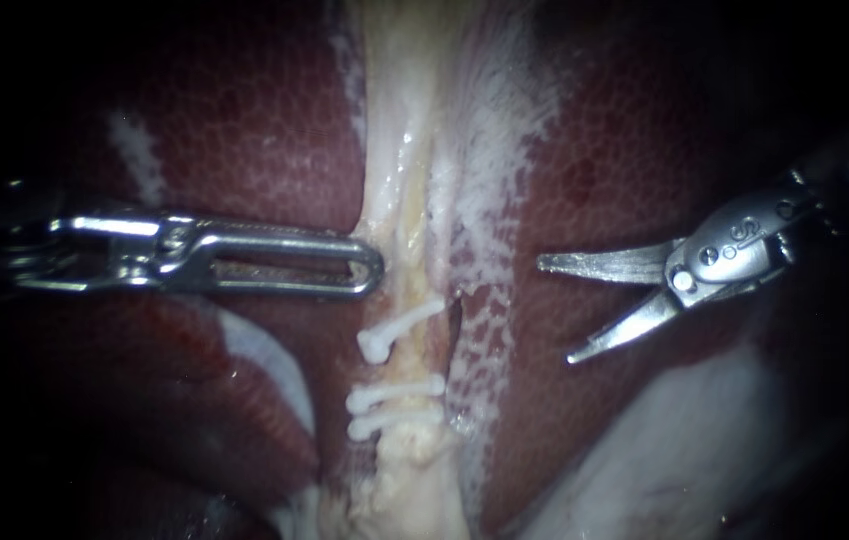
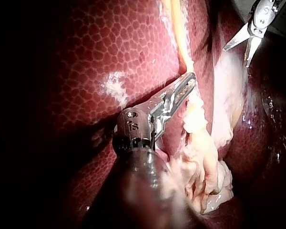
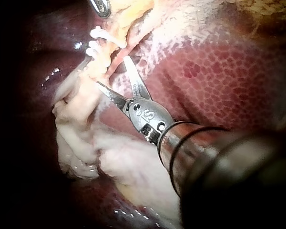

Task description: Go to the cutting position left tube

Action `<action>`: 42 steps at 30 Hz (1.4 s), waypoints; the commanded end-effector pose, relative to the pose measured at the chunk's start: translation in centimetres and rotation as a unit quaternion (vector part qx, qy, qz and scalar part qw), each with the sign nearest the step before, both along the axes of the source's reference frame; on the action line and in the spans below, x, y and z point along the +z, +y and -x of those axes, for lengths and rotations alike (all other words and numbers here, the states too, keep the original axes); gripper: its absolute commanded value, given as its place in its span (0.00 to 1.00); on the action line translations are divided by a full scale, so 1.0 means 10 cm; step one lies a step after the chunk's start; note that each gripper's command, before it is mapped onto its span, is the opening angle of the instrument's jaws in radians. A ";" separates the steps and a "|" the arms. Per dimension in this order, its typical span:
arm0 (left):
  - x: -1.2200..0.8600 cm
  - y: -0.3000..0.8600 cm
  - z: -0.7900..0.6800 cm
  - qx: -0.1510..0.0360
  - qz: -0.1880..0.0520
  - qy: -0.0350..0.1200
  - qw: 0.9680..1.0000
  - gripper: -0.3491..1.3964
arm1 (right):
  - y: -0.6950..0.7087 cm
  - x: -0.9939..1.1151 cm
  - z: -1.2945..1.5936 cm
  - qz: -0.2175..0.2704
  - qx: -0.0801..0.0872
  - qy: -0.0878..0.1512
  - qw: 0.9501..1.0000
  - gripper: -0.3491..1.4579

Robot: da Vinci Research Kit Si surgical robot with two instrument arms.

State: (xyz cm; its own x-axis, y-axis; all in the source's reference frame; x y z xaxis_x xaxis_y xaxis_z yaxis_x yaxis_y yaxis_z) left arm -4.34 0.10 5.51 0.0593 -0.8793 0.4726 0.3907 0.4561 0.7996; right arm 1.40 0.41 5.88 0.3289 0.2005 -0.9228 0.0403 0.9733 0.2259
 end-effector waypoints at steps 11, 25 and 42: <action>-0.001 -0.001 -0.002 0.000 0.000 0.000 1.000 0.00 | -0.016 0.008 -0.005 -0.040 -0.016 0.009 0.999 0.99; -0.050 -0.003 -0.023 0.004 -0.007 -0.007 1.000 0.00 | -0.052 0.041 -0.036 -0.109 -0.057 0.007 0.992 0.98; -0.095 0.007 -0.044 -0.012 -0.004 -0.018 1.000 0.00 | -0.077 0.060 -0.083 -0.162 -0.092 0.001 0.983 0.95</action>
State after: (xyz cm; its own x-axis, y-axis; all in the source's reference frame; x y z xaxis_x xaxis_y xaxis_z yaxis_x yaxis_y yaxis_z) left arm -3.90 0.17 4.56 0.0215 -0.8844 0.4661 0.3728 0.4397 0.8171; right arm 2.27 -0.35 6.48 0.3862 0.4251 -0.8186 0.2053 0.8256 0.5256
